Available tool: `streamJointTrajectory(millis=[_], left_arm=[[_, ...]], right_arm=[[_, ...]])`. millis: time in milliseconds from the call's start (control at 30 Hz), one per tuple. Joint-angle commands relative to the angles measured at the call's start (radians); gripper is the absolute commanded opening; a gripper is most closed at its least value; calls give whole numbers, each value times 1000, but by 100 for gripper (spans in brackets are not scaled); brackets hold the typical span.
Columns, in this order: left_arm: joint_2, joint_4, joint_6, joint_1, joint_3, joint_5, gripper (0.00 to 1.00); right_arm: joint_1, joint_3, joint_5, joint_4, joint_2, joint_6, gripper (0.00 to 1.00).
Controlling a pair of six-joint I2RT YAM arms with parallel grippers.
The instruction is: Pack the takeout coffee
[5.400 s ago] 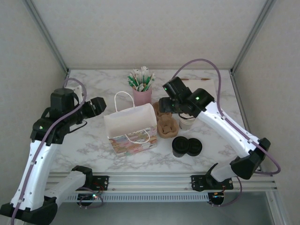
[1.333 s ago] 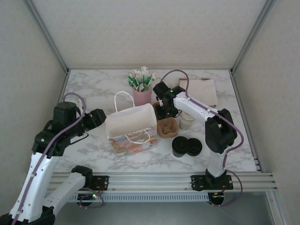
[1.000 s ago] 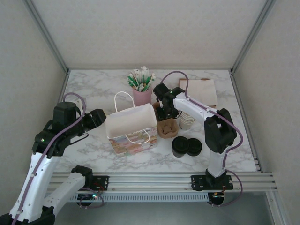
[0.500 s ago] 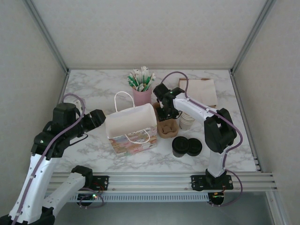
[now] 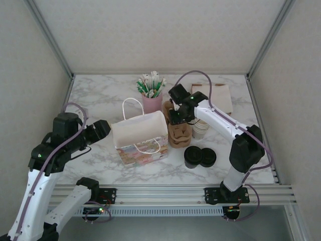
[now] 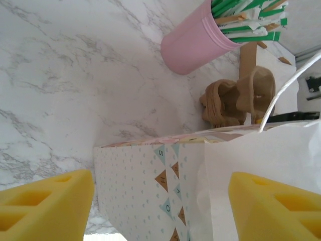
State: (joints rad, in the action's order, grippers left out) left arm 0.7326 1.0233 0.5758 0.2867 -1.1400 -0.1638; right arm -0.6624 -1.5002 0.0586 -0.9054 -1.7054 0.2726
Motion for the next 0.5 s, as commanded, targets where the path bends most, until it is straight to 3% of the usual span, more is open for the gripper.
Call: streamJointTrajectory(millis=[0, 267, 467], left_arm=[[0, 61, -15, 10, -32, -40, 69], [9, 111, -44, 13, -62, -78, 67], [16, 90, -37, 31, -49, -115, 58]], right_arm=[[6, 6, 13, 34, 67, -4, 41], [5, 16, 32, 120, 186, -27, 41], [5, 17, 31, 158, 247, -60, 41]])
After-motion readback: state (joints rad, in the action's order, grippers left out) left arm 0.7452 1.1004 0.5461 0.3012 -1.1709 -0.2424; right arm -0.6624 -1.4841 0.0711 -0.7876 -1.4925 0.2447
